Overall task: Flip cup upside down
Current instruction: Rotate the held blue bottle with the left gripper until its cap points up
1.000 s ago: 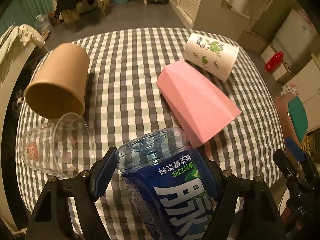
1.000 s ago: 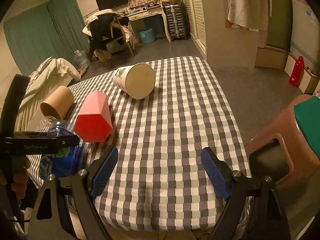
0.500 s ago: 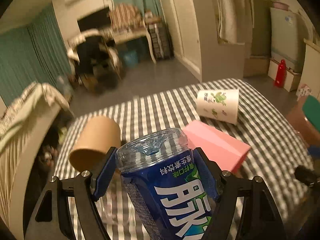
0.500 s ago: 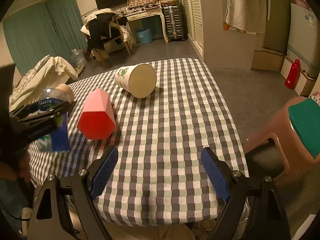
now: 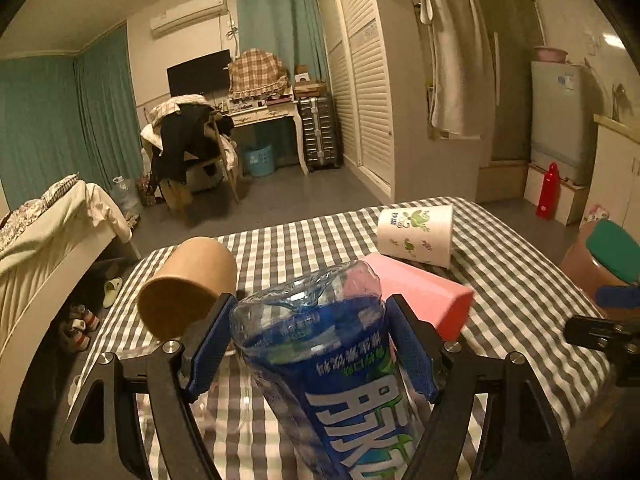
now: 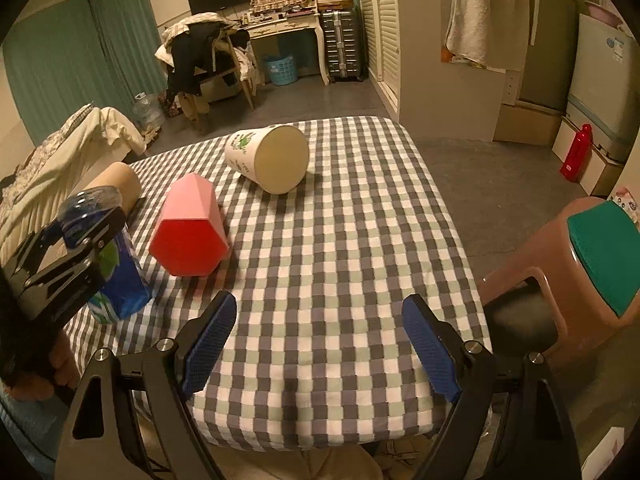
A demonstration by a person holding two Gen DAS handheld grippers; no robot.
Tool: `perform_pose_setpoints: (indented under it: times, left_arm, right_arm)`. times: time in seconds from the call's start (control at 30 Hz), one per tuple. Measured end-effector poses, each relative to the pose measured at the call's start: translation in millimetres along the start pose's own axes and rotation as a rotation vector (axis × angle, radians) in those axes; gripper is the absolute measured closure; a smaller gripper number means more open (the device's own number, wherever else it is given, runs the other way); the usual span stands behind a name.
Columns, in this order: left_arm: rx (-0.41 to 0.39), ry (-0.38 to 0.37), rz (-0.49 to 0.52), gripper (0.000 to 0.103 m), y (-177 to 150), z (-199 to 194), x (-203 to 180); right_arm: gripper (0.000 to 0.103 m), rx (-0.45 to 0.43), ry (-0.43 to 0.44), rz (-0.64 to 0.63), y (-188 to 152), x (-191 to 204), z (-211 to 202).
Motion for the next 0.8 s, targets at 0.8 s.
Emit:
perform_pose_setpoints:
  times: [0.8]
  left_arm:
    - [0.066,-0.081,-0.065,0.034,-18.9,20.4,-15.3]
  right_arm:
    - [0.018,-0.005,-0.010,-0.017,-7.7,8.2,-14.2]
Point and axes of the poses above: each gripper's, at about its wrist camera, not at the fingertips, and z roughly the way its jaws point, x to its left, y to its top, the point moved 8 cm from there along z, roughly the way its jaws point, and after that the axes turned 2 degrees about -x, right-handed, at the moved point
